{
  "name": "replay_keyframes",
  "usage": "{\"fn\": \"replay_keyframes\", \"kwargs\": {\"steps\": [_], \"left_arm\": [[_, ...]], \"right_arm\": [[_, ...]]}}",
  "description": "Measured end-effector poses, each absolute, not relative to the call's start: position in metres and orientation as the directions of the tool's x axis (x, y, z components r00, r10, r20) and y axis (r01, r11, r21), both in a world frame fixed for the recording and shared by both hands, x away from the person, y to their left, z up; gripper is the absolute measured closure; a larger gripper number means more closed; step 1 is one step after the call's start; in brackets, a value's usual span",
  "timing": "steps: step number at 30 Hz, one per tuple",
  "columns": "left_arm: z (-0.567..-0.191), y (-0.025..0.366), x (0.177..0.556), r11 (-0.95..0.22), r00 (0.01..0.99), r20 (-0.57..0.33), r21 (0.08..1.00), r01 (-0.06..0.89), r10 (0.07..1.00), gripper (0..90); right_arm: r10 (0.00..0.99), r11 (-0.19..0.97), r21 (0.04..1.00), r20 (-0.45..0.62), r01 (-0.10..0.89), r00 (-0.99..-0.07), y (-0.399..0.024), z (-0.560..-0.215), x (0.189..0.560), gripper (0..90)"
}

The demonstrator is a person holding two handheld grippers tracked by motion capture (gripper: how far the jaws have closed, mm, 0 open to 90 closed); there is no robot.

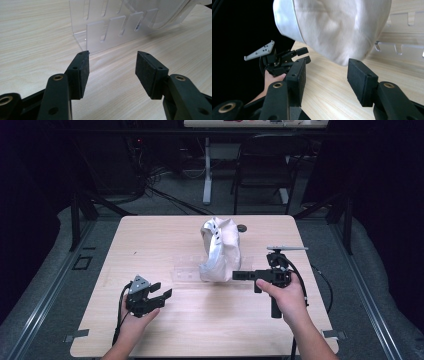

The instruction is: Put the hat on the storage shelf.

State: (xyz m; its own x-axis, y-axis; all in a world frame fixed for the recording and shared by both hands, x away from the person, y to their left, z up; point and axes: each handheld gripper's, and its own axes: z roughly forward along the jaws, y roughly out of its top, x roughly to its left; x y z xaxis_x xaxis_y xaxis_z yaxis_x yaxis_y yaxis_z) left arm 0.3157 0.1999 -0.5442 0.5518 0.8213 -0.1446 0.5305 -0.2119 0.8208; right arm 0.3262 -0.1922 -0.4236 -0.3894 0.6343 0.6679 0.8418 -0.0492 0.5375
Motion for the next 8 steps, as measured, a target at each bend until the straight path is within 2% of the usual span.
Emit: {"fn": "replay_keyframes", "kwargs": {"steps": [8], "left_arm": [[-0.544, 0.192, 0.312, -0.233, 0.582, -0.126, 0.833, 0.502, 0.803, 44.5]], "right_arm": [[0.653, -0.063, 0.596, 0.632, 0.801, -0.418, -0.196, -0.443, 0.306, 47.1]]}}
